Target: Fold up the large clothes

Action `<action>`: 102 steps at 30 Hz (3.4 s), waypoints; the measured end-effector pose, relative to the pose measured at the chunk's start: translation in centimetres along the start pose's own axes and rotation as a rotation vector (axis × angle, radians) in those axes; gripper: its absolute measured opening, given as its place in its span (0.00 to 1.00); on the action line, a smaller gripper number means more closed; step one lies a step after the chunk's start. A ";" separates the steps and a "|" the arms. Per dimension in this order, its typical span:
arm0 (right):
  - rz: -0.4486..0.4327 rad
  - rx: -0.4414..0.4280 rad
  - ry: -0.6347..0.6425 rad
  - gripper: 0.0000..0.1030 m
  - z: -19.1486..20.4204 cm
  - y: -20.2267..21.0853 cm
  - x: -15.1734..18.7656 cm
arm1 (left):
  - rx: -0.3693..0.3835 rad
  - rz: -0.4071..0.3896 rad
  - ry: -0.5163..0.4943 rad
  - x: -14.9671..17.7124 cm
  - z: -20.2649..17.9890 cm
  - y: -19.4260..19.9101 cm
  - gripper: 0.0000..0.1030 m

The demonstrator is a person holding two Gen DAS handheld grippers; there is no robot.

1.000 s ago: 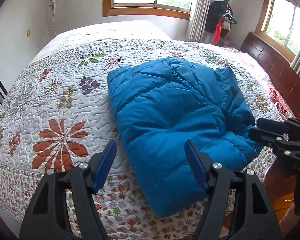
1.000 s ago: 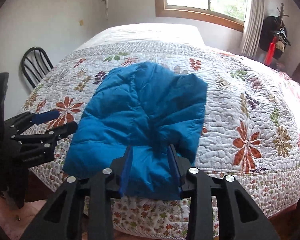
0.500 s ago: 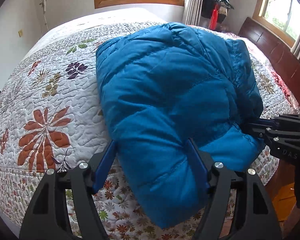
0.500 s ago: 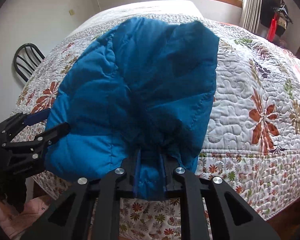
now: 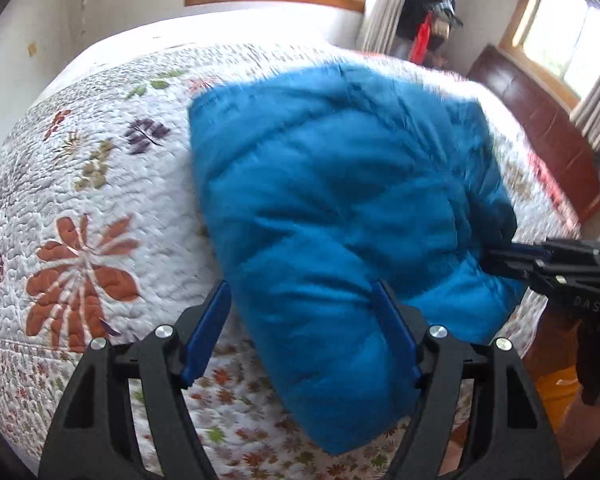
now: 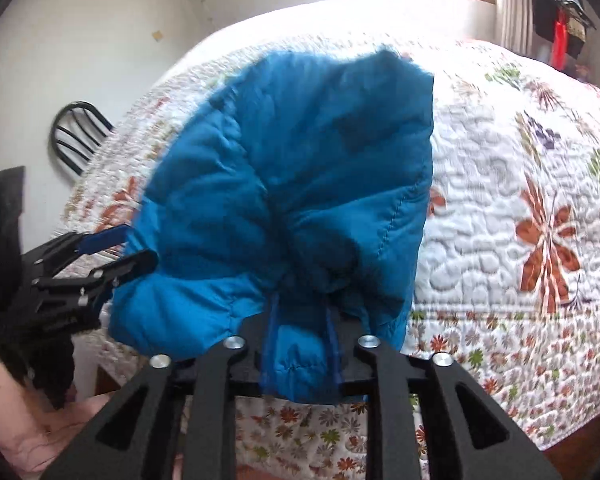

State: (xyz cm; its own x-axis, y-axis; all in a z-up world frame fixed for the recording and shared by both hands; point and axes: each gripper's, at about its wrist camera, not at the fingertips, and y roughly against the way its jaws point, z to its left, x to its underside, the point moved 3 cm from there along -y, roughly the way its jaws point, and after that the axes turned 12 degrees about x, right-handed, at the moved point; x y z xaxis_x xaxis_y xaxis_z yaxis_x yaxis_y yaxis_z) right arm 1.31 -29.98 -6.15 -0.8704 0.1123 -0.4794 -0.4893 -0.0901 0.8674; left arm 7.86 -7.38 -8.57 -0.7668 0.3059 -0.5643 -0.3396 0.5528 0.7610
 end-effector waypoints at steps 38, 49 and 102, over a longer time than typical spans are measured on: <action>0.062 0.089 -0.186 0.23 -7.0 -6.0 -5.2 | -0.081 0.039 0.087 -6.9 6.2 -6.4 0.71; -0.078 0.112 -0.017 0.28 -1.4 2.2 -4.1 | -0.066 -0.067 0.058 -3.9 2.5 0.5 0.70; -0.004 -0.506 -0.245 0.72 -6.1 -10.3 -2.0 | 0.716 0.109 0.232 -2.0 4.3 -9.5 0.66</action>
State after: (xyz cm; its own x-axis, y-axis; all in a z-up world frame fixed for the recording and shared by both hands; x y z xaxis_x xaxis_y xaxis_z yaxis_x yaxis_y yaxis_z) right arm 7.76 -35.31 -14.96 -0.8601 0.3347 -0.3849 -0.5100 -0.5457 0.6650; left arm 14.94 -9.87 -16.02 -0.8973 0.2604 -0.3563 0.1204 0.9212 0.3700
